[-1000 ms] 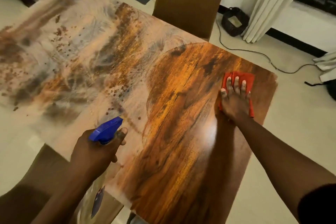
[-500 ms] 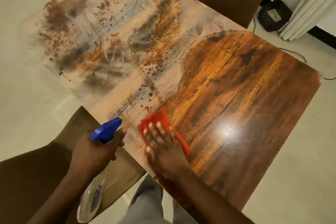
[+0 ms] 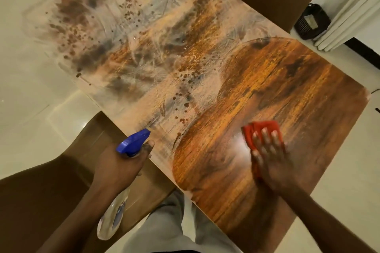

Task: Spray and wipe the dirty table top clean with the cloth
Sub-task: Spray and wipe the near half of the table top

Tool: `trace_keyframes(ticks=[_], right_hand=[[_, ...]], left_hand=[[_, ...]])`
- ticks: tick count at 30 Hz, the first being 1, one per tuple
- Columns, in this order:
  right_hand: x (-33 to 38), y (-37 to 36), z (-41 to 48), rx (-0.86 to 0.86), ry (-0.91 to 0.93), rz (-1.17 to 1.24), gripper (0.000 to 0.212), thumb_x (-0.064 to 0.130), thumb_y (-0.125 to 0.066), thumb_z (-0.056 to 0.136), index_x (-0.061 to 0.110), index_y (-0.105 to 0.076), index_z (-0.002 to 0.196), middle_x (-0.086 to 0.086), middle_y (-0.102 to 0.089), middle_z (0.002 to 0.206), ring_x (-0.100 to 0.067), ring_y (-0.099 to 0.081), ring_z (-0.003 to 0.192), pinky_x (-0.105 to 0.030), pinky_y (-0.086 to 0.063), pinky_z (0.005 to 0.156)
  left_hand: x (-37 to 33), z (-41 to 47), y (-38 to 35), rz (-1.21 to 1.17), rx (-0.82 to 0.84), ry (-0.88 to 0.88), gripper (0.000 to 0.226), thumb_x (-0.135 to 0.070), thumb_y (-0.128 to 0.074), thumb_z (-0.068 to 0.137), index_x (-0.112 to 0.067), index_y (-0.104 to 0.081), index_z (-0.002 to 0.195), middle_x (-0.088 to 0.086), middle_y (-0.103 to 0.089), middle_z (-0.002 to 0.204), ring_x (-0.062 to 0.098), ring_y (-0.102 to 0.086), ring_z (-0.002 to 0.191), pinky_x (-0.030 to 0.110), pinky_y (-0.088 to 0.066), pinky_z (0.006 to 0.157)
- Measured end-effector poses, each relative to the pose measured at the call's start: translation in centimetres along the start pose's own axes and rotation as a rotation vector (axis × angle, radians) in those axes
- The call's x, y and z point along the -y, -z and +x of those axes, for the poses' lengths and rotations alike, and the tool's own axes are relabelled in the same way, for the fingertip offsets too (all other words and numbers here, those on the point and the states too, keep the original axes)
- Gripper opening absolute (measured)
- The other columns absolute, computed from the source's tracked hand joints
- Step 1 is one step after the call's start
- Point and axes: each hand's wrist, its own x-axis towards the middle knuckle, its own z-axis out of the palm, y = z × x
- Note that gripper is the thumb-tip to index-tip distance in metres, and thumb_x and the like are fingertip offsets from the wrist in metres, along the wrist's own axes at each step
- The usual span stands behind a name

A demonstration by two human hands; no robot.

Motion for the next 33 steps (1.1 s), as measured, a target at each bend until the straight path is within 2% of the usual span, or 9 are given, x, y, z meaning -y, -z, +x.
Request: trace_keyframes(ticks=[5, 9, 13, 15, 20, 22, 26, 29, 33], right_hand=[[1.1, 4.3, 11.0, -0.093, -0.298, 0.225, 0.067, 0.053, -0.018, 0.113, 0.028, -0.005, 0.174, -0.006, 0.008, 0.181, -0.034, 0.011, 0.166, -0.059, -0.001, 0.133], [7.1, 5.6, 18.1, -0.109, -0.331, 0.252, 0.064, 0.045, -0.024, 0.117, 0.026, -0.004, 0.174, -0.007, 0.010, 0.181, -0.035, 0.012, 0.166, -0.060, -0.001, 0.132], [16.0, 5.2, 21.5, -0.009, -0.071, 0.143, 0.072, 0.060, -0.012, 0.112, 0.029, 0.016, 0.171, -0.006, 0.029, 0.175, -0.036, 0.023, 0.162, -0.062, 0.011, 0.127], [21.3, 4.1, 21.0, 0.044, 0.132, 0.102, 0.076, 0.065, 0.001, 0.105, 0.028, 0.022, 0.168, -0.007, 0.031, 0.174, -0.036, 0.028, 0.160, -0.065, 0.008, 0.129], [30.5, -1.2, 14.0, 0.094, 0.519, 0.094, 0.067, 0.054, -0.008, 0.112, 0.028, 0.011, 0.171, 0.000, 0.021, 0.178, -0.021, 0.030, 0.162, -0.058, 0.004, 0.132], [30.8, -3.0, 10.6, 0.080, 0.586, 0.050, 0.066, 0.049, -0.015, 0.113, 0.028, 0.006, 0.172, 0.001, 0.016, 0.180, -0.019, 0.027, 0.163, -0.055, 0.006, 0.132], [27.2, -5.2, 3.3, 0.034, 0.634, 0.014, 0.063, 0.044, -0.025, 0.116, 0.027, -0.006, 0.174, 0.001, 0.004, 0.182, -0.021, 0.011, 0.167, -0.051, 0.000, 0.134], [22.8, -6.4, -1.9, 0.005, 0.561, -0.029, 0.063, 0.045, -0.032, 0.116, 0.026, -0.015, 0.174, 0.002, -0.003, 0.182, -0.021, 0.001, 0.168, -0.050, -0.007, 0.131], [16.2, -6.0, -5.2, 0.028, 0.417, -0.073, 0.062, 0.049, -0.022, 0.116, 0.025, -0.017, 0.173, 0.002, -0.011, 0.181, -0.021, -0.006, 0.168, -0.050, -0.021, 0.124]], left_hand=[[0.5, 1.3, 1.7, -0.023, -0.032, 0.018, 0.044, -0.051, -0.065, 0.101, -0.008, -0.075, 0.097, 0.015, -0.078, 0.070, 0.032, -0.077, 0.071, 0.056, -0.063, 0.090], [0.6, 2.0, 3.1, -0.099, -0.074, -0.002, 0.028, -0.052, -0.067, 0.100, -0.024, -0.071, 0.101, 0.015, -0.082, 0.082, 0.030, -0.078, 0.070, 0.057, -0.063, 0.093], [0.8, 2.4, 4.2, -0.160, -0.111, 0.026, 0.035, -0.053, -0.071, 0.097, -0.021, -0.076, 0.111, 0.012, -0.083, 0.080, 0.032, -0.078, 0.068, 0.060, -0.064, 0.089], [0.8, 2.7, 4.6, -0.183, -0.120, 0.029, 0.034, -0.054, -0.072, 0.096, -0.023, -0.076, 0.109, 0.011, -0.083, 0.079, 0.033, -0.078, 0.068, 0.060, -0.064, 0.088], [0.8, 3.2, 5.2, -0.195, -0.145, 0.026, 0.035, -0.056, -0.072, 0.095, -0.024, -0.080, 0.108, 0.002, -0.080, 0.065, 0.023, -0.076, 0.063, 0.053, -0.065, 0.083], [0.9, 3.4, 5.3, -0.164, -0.141, 0.015, 0.038, -0.057, -0.071, 0.095, -0.022, -0.081, 0.106, 0.004, -0.078, 0.060, 0.020, -0.075, 0.059, 0.051, -0.064, 0.082], [0.8, 3.9, 5.1, -0.141, -0.129, -0.033, 0.035, -0.052, -0.070, 0.098, -0.019, -0.078, 0.104, 0.010, -0.080, 0.068, 0.031, -0.077, 0.065, 0.058, -0.064, 0.087], [0.7, 4.2, 4.9, -0.123, -0.118, -0.056, 0.033, -0.050, -0.070, 0.099, -0.017, -0.077, 0.101, 0.012, -0.080, 0.069, 0.034, -0.077, 0.066, 0.061, -0.063, 0.089], [0.6, 4.5, 4.6, -0.109, -0.082, -0.058, 0.030, -0.050, -0.069, 0.100, -0.022, -0.074, 0.110, 0.012, -0.083, 0.077, 0.035, -0.078, 0.069, 0.059, -0.063, 0.089]])
